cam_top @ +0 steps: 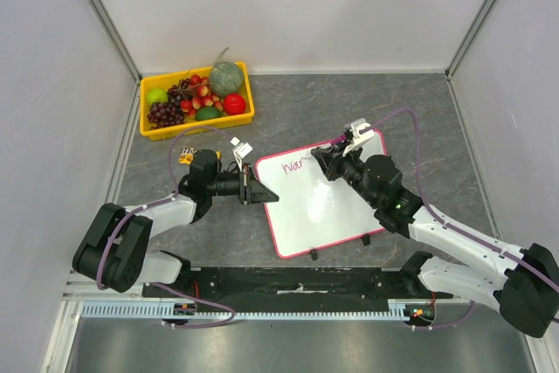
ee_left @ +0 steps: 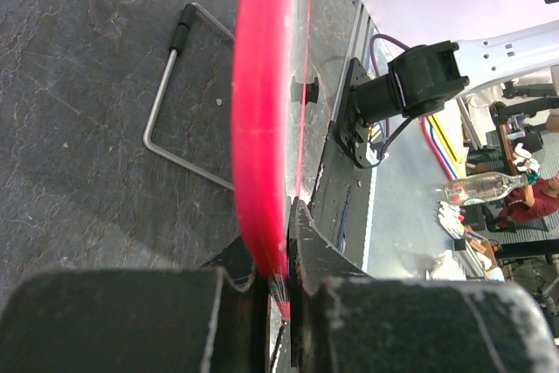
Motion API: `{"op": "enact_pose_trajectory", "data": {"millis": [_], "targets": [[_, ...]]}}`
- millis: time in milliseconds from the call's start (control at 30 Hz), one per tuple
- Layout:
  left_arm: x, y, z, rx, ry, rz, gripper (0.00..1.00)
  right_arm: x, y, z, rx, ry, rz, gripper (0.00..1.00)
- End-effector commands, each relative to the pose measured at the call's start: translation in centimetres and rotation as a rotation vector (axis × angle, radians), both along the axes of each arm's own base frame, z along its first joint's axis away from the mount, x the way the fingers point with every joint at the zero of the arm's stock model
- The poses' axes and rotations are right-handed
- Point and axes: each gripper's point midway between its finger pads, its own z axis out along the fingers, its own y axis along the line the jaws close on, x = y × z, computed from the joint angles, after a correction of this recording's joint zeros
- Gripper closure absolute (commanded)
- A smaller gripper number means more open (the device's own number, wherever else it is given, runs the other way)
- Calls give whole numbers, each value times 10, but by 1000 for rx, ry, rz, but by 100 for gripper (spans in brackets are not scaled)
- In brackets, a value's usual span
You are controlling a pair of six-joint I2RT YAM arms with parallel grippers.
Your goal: Write a sentence on the whiteboard
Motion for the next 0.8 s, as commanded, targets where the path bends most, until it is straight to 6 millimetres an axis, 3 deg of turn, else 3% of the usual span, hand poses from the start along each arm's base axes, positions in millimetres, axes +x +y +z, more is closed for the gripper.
{"op": "enact_pose_trajectory", "data": {"millis": [0,267,767], "targets": [[2,6,-25,80,-138,-2,98,4,-4,15,26,-34,-29,100],[1,6,-25,80,-138,-4,98,8,-1,-2,-7,-4,-27,100],[1,6,-26,81,-136,-4,98,-9,-9,-35,-53,62,4,100]]}}
